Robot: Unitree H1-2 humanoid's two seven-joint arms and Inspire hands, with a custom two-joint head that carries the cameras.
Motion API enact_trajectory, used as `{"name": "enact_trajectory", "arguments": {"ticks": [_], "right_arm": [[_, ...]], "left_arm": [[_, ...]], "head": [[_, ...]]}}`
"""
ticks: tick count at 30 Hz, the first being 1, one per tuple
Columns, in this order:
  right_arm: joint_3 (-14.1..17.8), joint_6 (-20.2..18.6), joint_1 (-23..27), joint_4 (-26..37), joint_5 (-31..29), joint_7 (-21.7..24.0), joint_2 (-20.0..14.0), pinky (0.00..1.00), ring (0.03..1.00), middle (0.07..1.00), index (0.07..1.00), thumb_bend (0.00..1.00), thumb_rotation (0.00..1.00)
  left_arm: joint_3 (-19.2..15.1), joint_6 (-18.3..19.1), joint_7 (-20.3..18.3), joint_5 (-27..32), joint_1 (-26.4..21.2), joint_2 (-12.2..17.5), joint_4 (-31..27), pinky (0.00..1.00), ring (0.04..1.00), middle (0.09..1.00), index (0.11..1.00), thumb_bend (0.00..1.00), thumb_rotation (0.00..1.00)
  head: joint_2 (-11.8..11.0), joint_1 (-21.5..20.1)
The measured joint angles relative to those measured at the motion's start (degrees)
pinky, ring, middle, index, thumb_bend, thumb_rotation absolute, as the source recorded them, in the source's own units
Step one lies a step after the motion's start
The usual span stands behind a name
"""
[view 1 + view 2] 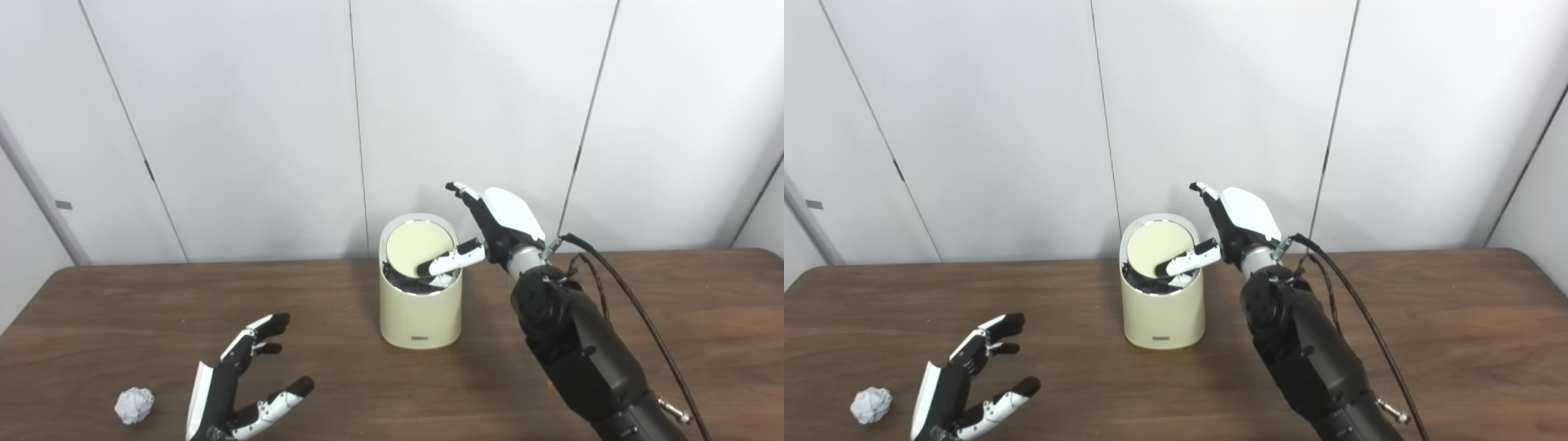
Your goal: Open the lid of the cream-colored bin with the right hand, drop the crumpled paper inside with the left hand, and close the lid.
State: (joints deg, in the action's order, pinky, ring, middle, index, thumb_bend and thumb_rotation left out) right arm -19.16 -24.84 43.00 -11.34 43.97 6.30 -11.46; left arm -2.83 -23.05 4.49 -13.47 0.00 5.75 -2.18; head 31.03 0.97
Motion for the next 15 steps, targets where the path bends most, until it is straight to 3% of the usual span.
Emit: {"name": "enact_trajectory", "arguments": {"ticks": [3,8,15], "right_arm": [[-0.52,0.74,0.90,-1.72,0.14,-0.40,-0.14,0.70,0.830,0.865,0.887,1.00,0.41],[-1.49,0.82,1.81,-2.88,0.22,-0.80,-0.15,0.73,0.845,0.867,0.888,1.00,0.40],[-1.25,0.69,1.58,-2.75,-0.45,-0.79,-0.15,0.74,0.870,0.895,0.904,1.00,0.47]], "left_arm": [[-0.02,0.00,0.00,-0.07,0.06,-0.02,-0.02,0.68,0.782,0.794,0.775,0.87,0.52],[-0.03,0.00,0.00,-0.02,0.16,-0.01,-0.03,0.69,0.790,0.799,0.778,0.88,0.52],[-0.05,0.07,-0.01,0.22,0.18,-0.02,-0.02,0.69,0.786,0.794,0.778,0.87,0.52]], "head": [[0.00,0.09],[0.09,0.09],[-0.17,-0.18]]}}
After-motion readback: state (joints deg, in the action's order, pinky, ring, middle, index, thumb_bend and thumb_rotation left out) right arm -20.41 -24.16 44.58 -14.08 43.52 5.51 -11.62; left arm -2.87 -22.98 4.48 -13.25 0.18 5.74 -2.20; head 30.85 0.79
